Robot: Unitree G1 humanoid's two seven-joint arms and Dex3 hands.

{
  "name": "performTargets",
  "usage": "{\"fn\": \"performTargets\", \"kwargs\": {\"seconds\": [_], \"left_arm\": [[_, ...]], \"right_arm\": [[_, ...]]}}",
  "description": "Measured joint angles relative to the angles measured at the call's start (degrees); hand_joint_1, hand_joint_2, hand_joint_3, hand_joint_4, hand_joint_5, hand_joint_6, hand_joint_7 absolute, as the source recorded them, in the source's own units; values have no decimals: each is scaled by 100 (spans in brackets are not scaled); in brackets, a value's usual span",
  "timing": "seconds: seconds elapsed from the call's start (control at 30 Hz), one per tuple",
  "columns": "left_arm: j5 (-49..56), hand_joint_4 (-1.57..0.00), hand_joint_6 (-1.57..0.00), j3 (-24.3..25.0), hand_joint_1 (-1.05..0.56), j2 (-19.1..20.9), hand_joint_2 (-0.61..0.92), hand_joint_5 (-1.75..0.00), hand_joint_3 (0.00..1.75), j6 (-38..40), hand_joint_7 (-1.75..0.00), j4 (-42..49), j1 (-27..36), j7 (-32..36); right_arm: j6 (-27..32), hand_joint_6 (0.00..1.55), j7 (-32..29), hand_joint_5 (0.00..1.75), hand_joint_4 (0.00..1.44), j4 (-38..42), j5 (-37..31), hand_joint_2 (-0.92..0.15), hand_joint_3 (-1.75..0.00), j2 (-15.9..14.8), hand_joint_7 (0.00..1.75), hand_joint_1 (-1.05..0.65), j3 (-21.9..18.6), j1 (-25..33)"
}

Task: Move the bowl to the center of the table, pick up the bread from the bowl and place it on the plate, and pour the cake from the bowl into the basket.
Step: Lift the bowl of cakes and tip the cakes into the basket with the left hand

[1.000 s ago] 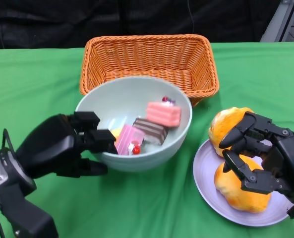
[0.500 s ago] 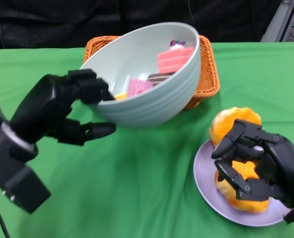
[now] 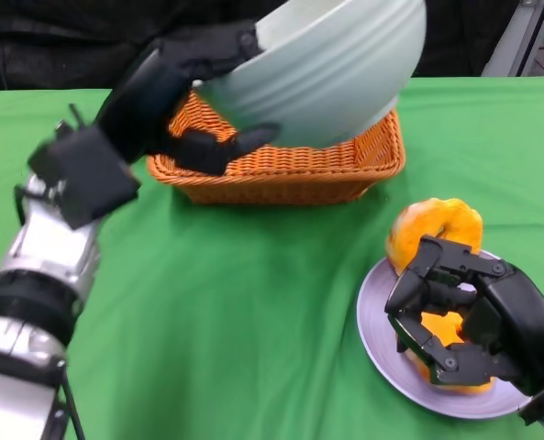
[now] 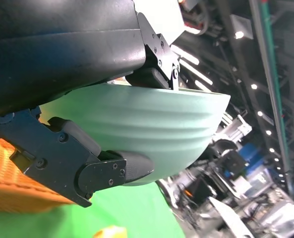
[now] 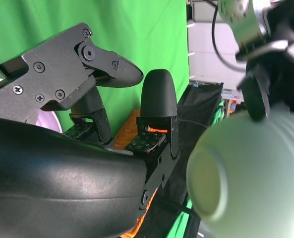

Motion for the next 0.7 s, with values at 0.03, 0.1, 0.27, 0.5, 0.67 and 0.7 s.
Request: {"fn": "performTargets", "kwargs": {"seconds": [0.03, 0.1, 0.27, 0.5, 0.67, 0.7], "left_arm": [[-12, -80, -75, 102, -18, -108, 65, -174, 99, 128, -139, 172, -106, -118], [-24, -83, -76, 318, -20, -307, 63, -174, 103, 436, -140, 528, -322, -268], [-119, -82, -75, 824, -19, -678, 55, -174, 111, 1217, -144, 1017, -730, -566], [-78, -76, -69, 1218, -19, -961, 41, -175, 131, 2200, -160, 1534, -1243, -558], [57, -77, -69, 1420, -24, -1096, 35, -175, 135, 2735, -163, 1829, -1406, -393], [30, -79, -71, 1523, -22, -1133, 36, -175, 135, 2928, -161, 1881, -1452, -386]], "right_arm": [[10, 62, 23, 170, 71, -2, 4, -53, -98, -9, 149, -15, 9, 12], [31, 62, 58, 169, 71, -4, 5, -54, -97, -12, 147, -15, 59, 37], [31, 63, 93, 169, 71, -2, 4, -56, -94, -12, 143, -16, 85, 61], [50, 64, 93, 168, 72, -2, -3, -56, -92, -19, 140, -15, 82, 109], [11, 64, 167, 168, 73, 18, 8, -58, -90, -48, 140, -15, 61, 135], [-3, 64, 175, 168, 72, 18, 12, -58, -90, -49, 140, -16, 58, 137]]}}
